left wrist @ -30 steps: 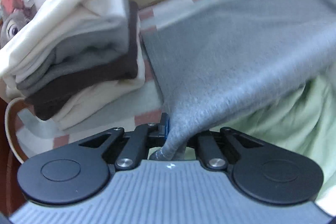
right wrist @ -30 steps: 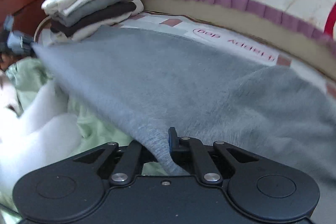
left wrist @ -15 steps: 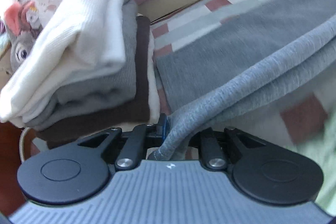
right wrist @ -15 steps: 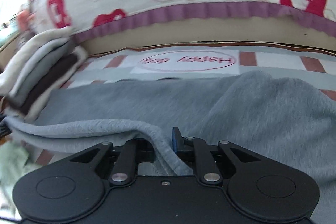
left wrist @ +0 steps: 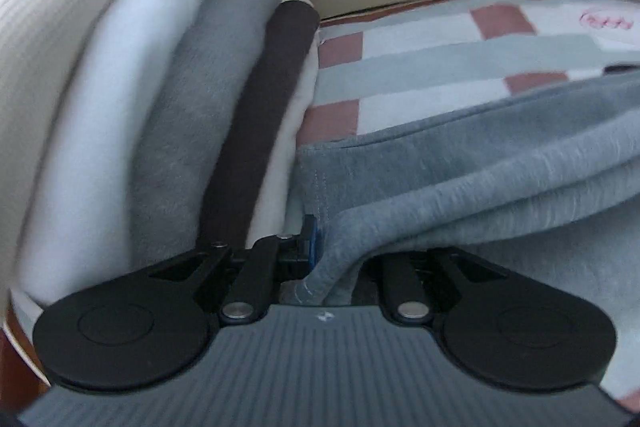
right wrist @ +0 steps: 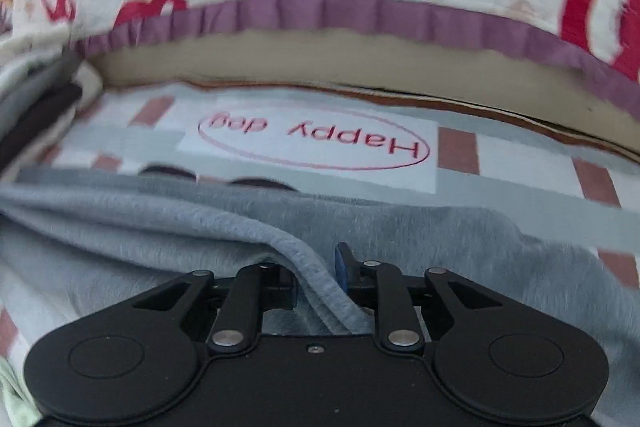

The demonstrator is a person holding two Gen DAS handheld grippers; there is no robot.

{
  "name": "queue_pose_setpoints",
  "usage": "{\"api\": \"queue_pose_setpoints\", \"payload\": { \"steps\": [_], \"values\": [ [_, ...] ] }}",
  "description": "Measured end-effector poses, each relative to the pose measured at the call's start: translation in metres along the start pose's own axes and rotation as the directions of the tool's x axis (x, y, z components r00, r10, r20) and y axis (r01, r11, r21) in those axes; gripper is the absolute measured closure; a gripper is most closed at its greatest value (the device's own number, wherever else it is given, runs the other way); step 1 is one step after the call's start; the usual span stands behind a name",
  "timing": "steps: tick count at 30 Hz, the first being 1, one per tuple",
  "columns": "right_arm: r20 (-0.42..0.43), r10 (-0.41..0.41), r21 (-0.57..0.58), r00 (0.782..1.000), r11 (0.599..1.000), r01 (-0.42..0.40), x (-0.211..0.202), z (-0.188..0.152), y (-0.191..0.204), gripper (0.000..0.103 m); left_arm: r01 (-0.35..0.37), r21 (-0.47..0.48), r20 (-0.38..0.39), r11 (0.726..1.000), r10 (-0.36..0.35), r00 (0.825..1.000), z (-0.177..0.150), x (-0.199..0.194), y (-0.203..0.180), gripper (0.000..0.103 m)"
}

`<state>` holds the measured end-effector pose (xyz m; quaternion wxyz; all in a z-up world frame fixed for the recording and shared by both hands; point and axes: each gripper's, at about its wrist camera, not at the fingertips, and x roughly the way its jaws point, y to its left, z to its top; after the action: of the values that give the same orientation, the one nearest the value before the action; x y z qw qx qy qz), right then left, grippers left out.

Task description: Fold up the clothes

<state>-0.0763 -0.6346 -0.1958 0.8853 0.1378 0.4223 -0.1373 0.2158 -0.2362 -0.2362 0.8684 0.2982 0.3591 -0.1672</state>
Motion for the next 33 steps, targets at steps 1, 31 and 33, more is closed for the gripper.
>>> {"api": "queue_pose_setpoints", "payload": {
  "steps": [1, 31, 33],
  "values": [
    [-0.009, 0.002, -0.013, 1.000, 1.000, -0.003, 0.003, 0.003, -0.001, 0.079, -0.006, -0.003, 0.001, 1.000, 0.006, 1.000, 0.001, 0.002, 0.000, 0.089],
    [0.165, -0.093, 0.064, 0.982, 0.994, 0.084, -0.014, -0.015, -0.032, 0.085, 0.258, 0.095, 0.277, 0.961, -0.274, 0.921, 0.002, -0.046, -0.029, 0.063],
    [0.193, -0.078, 0.060, 0.978, 0.996, 0.068, -0.019, -0.017, -0.031, 0.085, 0.282, 0.136, 0.267, 0.950, -0.310, 0.912, 0.004, -0.047, -0.041, 0.062]
  ]
}}
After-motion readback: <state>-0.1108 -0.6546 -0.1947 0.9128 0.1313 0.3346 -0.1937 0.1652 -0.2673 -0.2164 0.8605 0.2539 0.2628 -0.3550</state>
